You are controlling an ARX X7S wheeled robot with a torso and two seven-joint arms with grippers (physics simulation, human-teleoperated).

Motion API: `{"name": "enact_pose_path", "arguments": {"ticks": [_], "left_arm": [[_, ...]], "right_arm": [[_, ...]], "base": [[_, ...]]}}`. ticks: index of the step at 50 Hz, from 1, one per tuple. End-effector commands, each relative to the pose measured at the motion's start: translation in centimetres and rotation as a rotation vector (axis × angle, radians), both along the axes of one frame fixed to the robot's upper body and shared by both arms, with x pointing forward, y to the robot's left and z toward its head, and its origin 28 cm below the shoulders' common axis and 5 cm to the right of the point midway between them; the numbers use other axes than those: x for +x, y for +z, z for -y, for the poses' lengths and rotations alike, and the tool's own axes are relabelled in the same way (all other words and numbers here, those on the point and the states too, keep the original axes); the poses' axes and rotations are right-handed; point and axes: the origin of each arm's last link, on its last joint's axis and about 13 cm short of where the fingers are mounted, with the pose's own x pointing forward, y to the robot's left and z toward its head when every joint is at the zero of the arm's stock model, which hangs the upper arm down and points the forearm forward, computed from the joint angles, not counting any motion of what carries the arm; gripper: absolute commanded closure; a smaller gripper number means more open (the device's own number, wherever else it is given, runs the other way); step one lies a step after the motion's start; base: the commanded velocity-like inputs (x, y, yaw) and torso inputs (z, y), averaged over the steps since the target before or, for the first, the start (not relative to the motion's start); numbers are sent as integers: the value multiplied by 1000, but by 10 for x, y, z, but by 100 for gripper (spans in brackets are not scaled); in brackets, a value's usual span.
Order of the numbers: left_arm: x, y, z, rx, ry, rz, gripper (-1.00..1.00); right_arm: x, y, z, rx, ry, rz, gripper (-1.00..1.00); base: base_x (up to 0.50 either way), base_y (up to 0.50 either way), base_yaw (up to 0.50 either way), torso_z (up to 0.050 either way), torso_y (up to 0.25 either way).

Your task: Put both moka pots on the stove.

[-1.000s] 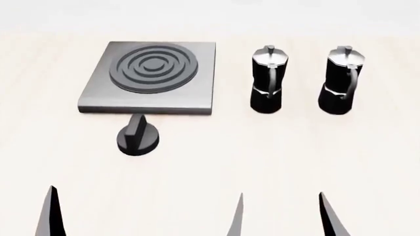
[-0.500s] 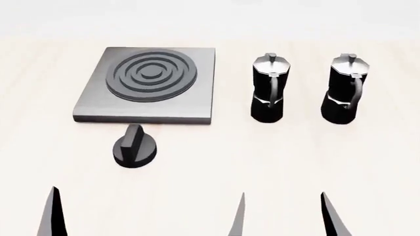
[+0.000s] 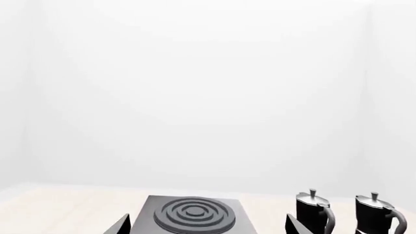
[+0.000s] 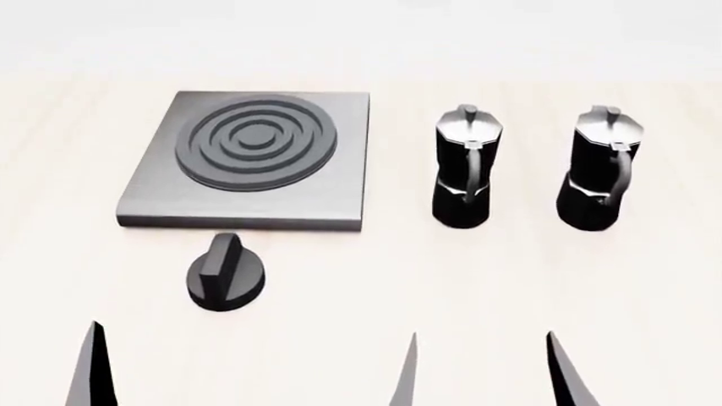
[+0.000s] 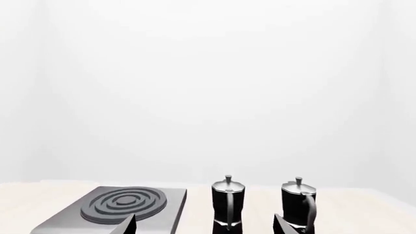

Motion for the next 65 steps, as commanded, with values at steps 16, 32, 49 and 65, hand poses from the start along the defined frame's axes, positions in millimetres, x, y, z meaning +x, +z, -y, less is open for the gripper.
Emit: {"name": "enact_pose_path", "arguments": {"ticks": [16, 32, 49, 65], "left_arm": [[1, -1, 0, 2, -1, -2, -100], [0, 0, 0, 2, -2, 0, -100], [0, 0, 1, 6, -2, -2, -100], [0, 0, 0, 6, 0, -3, -100]], "right_arm": [[0, 0, 0, 1, 1, 2, -100], [0, -1, -1, 1, 5, 1, -100], [0, -2, -1, 1, 6, -1, -100], [0, -2, -1, 2, 10, -1, -100]], "base": [[148, 0, 0, 0, 0], [149, 0, 0, 0, 0], [148, 0, 0, 0, 0], [148, 0, 0, 0, 0]]}}
